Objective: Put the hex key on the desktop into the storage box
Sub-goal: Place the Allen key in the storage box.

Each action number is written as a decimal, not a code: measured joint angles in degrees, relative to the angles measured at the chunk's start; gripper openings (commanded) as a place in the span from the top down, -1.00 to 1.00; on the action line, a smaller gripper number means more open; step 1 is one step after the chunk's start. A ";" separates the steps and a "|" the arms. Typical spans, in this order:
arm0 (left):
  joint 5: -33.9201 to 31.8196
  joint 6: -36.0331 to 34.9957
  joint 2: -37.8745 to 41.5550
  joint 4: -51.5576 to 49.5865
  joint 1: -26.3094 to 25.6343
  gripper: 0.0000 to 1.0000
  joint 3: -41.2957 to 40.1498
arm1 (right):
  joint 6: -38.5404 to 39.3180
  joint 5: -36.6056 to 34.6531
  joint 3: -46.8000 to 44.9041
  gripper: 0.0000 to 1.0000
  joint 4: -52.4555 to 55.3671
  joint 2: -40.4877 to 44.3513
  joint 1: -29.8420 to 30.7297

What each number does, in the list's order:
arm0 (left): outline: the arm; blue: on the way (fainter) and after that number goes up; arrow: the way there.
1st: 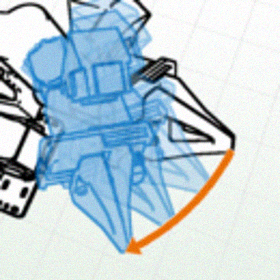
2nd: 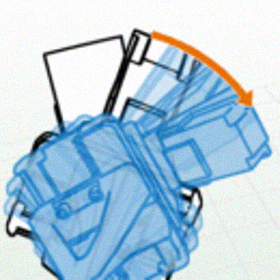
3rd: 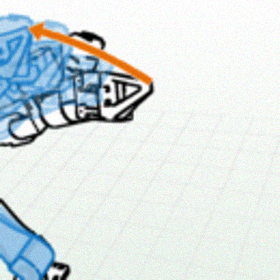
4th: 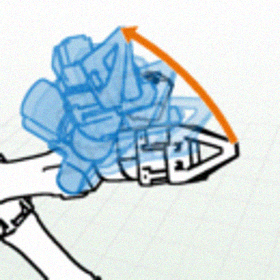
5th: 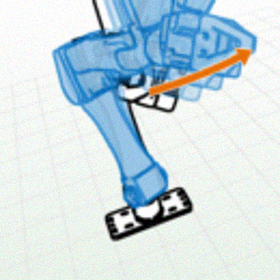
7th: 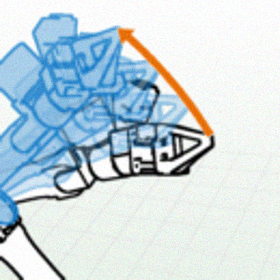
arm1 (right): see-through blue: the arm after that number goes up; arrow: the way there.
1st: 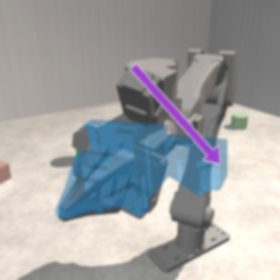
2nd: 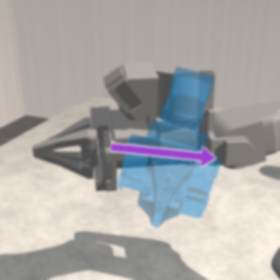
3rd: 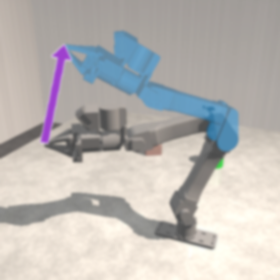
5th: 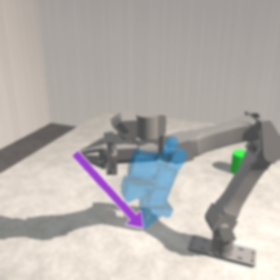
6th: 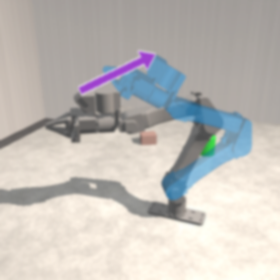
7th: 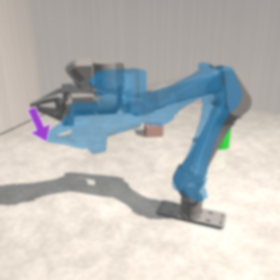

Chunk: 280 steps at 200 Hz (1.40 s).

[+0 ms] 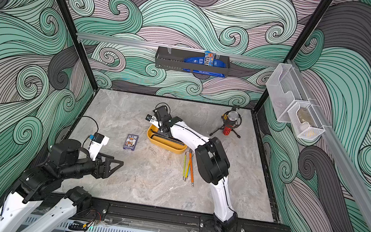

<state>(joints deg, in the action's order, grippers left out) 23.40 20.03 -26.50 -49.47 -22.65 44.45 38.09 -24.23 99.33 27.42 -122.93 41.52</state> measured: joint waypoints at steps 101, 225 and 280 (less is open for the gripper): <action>0.00 0.00 -0.42 0.13 0.00 -0.51 0.00 | 2.27 -1.18 -6.03 1.00 -2.62 -0.20 0.57; 0.00 -0.02 -1.05 0.11 0.00 -0.51 0.00 | 1.73 -2.91 -6.32 0.47 -5.42 -3.82 0.94; 0.02 0.00 -1.05 0.17 0.00 -0.51 0.00 | 0.59 -3.65 -6.40 0.29 -6.23 -3.82 0.94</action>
<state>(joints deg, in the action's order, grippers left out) 23.42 20.03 -27.55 -49.30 -22.65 44.45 38.68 -27.88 92.92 21.19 -126.76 42.46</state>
